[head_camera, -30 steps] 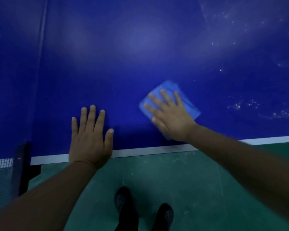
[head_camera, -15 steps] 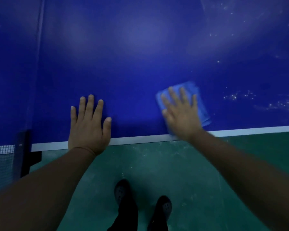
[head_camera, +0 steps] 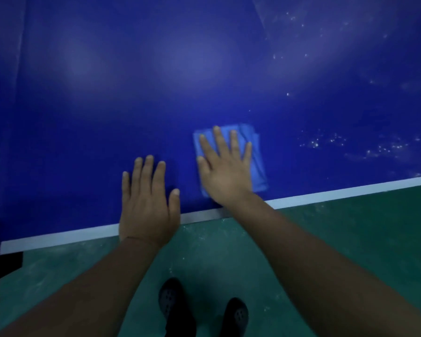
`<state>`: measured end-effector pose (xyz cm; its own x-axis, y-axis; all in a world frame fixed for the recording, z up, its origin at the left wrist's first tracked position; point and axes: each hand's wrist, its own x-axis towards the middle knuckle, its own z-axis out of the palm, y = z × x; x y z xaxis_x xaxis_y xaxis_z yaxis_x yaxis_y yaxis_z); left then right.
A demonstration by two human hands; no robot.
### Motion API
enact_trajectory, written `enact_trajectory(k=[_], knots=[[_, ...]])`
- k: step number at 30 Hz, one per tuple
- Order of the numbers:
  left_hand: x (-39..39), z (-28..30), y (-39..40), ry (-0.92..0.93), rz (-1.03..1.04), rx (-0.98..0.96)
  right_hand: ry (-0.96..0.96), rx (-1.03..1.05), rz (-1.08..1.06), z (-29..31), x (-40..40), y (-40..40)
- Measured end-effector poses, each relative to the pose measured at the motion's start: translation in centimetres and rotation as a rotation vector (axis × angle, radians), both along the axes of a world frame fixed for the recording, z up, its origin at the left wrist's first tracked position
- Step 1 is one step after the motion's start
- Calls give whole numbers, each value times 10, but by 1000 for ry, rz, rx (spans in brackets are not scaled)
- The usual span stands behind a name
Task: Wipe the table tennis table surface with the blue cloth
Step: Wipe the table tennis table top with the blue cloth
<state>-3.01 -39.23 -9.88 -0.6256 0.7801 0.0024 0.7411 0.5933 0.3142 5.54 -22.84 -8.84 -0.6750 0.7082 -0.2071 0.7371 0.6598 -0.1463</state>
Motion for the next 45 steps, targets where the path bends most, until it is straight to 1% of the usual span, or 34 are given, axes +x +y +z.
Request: enact_trajectory(k=[2,4,6,8,10,12,13,15,16,17,18,20,21,22,23,24,26,27,28,30,31,32,33,34,36,37,38,39,40,41,42,43,44,45], knots=[[-1,-2,-1,42,-13,-7,61,-18,-3,-2,-46,14],[-1,-2,1,58,-35,-17,63,-3,42,-5,-75,37],[-1,-3,4,65,-53,-51,15,31,12,-8,-65,75],[-1,-4,3,57,-52,-78,-32,73,-184,-13,-10,117],[-1,-4,3,39,-48,-73,-56,102,-469,-9,72,152],[0,-4,4,43,-54,-77,-65,45,-721,2,141,163],[0,-4,3,44,-54,-81,-59,27,-805,5,159,161],[0,-3,3,41,-54,-82,-34,41,-875,2,156,144],[0,-2,3,42,-51,-79,-25,53,-834,-1,140,128],[0,-2,3,43,-51,-78,-5,76,-722,-4,119,109],[0,-2,3,41,-52,-78,24,99,-536,-6,97,82],[0,-2,3,41,-51,-73,58,123,-11,-14,67,25],[0,-2,3,41,-51,-71,59,110,172,-16,68,13],[0,-2,3,39,-50,-70,54,103,237,-16,77,17],[0,-2,3,38,-46,-68,51,107,186,-16,93,34],[0,-2,4,39,-43,-66,31,131,54,-15,114,56],[1,-3,4,42,-44,-64,-71,165,-264,-14,165,106],[1,-3,4,44,-43,-63,-106,115,-432,-9,187,126],[1,-3,4,47,-43,-64,-100,67,-587,-3,200,138],[1,-3,3,53,-50,-69,-58,66,-788,4,194,139],[1,-3,3,55,-49,-68,-44,63,-812,4,177,129],[1,-3,3,58,-48,-67,-29,57,-766,2,155,114],[1,-3,4,59,-47,-67,-14,76,-652,-2,134,93],[2,-2,4,57,-45,-68,25,104,-468,-5,115,64],[2,-2,3,45,-36,-73,63,128,43,-12,102,9],[2,-2,3,41,-33,-76,55,135,223,-15,111,1],[2,-2,3,41,-32,-77,34,120,296,-14,124,12],[2,-3,3,40,-32,-76,10,122,257,-14,141,35],[2,-3,3,37,-32,-75,-16,149,143,-14,160,62],[2,-3,4,37,-33,-74,-57,168,-11,-13,179,93],[2,-3,4,42,-34,-74,-105,144,-195,-9,196,124],[2,-3,4,47,-36,-76,-115,89,-387,-4,209,146],[3,-4,4,47,-39,-79,-95,45,-558,2,214,159],[3,-4,4,43,-37,-81,-65,36,-681,6,210,163]])
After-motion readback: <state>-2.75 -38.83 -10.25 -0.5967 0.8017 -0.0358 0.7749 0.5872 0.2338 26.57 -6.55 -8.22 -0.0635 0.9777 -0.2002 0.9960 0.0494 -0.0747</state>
